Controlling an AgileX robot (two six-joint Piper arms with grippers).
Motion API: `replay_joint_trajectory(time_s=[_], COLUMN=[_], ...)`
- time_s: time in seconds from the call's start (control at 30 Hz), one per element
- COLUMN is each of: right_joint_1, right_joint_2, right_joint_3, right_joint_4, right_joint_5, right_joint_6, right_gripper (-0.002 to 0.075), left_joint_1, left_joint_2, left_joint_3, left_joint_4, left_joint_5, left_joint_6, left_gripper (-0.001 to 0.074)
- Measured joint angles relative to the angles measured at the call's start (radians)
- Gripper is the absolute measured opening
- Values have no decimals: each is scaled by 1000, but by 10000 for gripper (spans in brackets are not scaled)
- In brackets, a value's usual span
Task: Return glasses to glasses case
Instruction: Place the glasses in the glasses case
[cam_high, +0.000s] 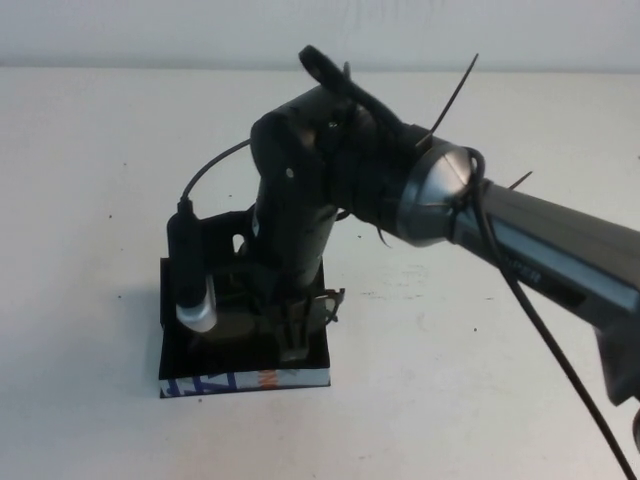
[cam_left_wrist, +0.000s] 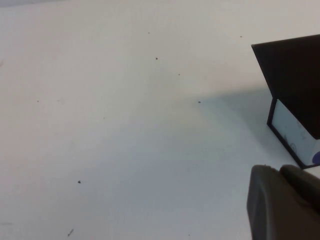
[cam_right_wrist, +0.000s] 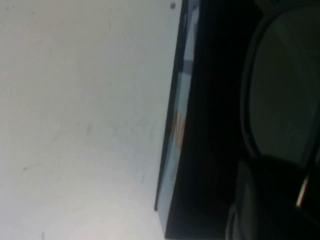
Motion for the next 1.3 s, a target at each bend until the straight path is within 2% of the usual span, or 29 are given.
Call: replay_joint_trajectory(time_s=[0.27, 0.77, 1.3], right_joint_1=[55, 55, 55], right_joint_2=[66, 79, 138], right_joint_3=[-57, -58, -127], right_joint_4=[-41, -58, -35], right_joint_5=[2, 2, 3], right_joint_6=[0, 122, 138], right_gripper=[64, 64, 64], left_joint_1=[0, 0, 0], left_joint_2=[0, 0, 0], left_joint_3=[0, 0, 0], left_joint_4=[0, 0, 0], left_joint_5=[0, 0, 0], left_joint_6=[0, 0, 0], left_gripper=[-1, -1, -1])
